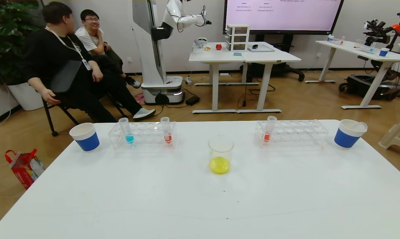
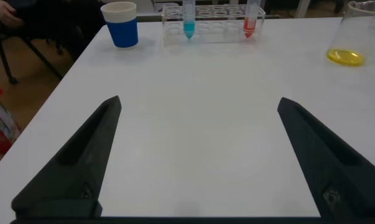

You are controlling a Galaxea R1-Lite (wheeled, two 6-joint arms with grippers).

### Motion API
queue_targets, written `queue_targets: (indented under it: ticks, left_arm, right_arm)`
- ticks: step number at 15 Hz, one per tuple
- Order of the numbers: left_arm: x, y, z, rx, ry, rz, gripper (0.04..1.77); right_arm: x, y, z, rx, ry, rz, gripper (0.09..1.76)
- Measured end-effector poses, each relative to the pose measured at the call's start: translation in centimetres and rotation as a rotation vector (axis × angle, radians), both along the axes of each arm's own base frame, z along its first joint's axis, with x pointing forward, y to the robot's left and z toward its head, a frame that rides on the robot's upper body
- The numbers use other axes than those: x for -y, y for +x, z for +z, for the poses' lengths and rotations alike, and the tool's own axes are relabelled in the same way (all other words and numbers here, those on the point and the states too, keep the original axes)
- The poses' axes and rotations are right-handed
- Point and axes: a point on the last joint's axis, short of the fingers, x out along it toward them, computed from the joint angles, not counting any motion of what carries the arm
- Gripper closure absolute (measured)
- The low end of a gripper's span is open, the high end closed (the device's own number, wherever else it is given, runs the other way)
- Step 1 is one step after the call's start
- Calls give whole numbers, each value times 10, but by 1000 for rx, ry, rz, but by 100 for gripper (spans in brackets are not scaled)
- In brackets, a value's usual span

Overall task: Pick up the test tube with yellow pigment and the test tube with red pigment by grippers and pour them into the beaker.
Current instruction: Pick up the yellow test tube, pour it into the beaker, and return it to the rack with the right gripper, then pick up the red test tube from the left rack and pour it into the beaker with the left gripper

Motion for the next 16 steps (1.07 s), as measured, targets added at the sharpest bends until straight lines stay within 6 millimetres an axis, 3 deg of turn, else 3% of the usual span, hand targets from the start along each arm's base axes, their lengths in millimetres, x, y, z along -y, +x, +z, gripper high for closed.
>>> queue_targets:
  ticks: [2, 5, 16]
  left_arm:
    - [0, 0, 0, 0, 0, 0, 6]
    - [0, 0, 0, 0, 0, 0, 6]
    - [0, 0, 0, 0, 0, 0, 6]
  right_arm:
    - [0, 13, -33, -171, -20, 5, 11]
    - [0, 18, -63, -425, -13, 11, 11]
    - [0, 19, -65, -433, 81, 15, 11]
